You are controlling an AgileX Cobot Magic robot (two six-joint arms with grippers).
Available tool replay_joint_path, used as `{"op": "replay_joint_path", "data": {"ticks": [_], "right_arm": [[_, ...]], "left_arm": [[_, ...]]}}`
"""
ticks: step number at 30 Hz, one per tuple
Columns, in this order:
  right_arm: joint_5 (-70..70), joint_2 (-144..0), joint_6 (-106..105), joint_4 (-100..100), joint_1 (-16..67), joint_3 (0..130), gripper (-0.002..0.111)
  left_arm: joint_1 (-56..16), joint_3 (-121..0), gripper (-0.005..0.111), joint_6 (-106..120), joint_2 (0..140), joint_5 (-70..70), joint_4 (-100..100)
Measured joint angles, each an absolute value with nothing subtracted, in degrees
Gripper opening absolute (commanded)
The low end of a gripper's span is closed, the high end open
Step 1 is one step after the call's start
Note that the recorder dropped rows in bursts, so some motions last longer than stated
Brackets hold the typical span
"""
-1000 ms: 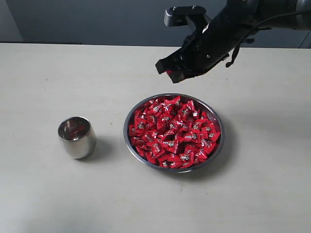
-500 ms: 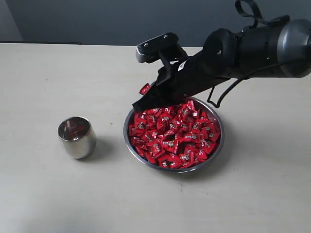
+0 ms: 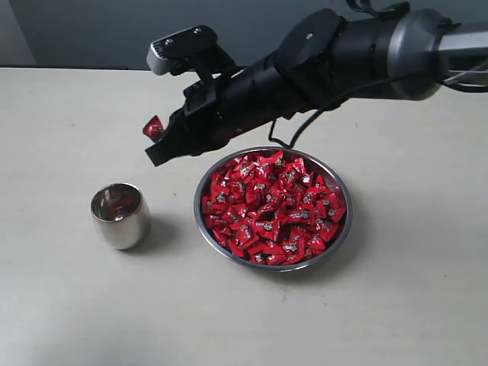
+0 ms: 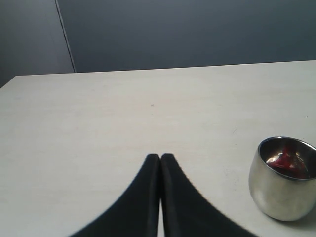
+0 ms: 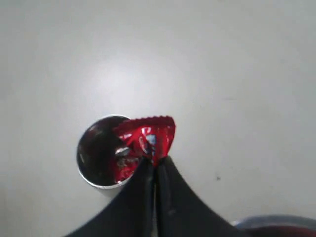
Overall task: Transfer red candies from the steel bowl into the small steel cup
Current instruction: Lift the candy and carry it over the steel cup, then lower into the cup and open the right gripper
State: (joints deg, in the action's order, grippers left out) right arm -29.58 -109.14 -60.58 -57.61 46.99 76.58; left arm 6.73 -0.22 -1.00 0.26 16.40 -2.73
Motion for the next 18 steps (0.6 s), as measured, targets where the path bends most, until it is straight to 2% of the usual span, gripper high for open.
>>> {"op": "replay_joint_path", "data": {"ticks": [10,18], "right_arm": [[-41.4,-118.5,-57.6,-54.6,51.1,89.8,-0.001],[-44.0,-121.6,-53.2,-49.6,53.1,91.7,-0.001]], "left_arm": [[6.7,-0.2,0.0,-1.0,0.3,16.4,-2.7],[6.7,-0.2,0.0,-1.0,0.3,16.4,-2.7]]}}
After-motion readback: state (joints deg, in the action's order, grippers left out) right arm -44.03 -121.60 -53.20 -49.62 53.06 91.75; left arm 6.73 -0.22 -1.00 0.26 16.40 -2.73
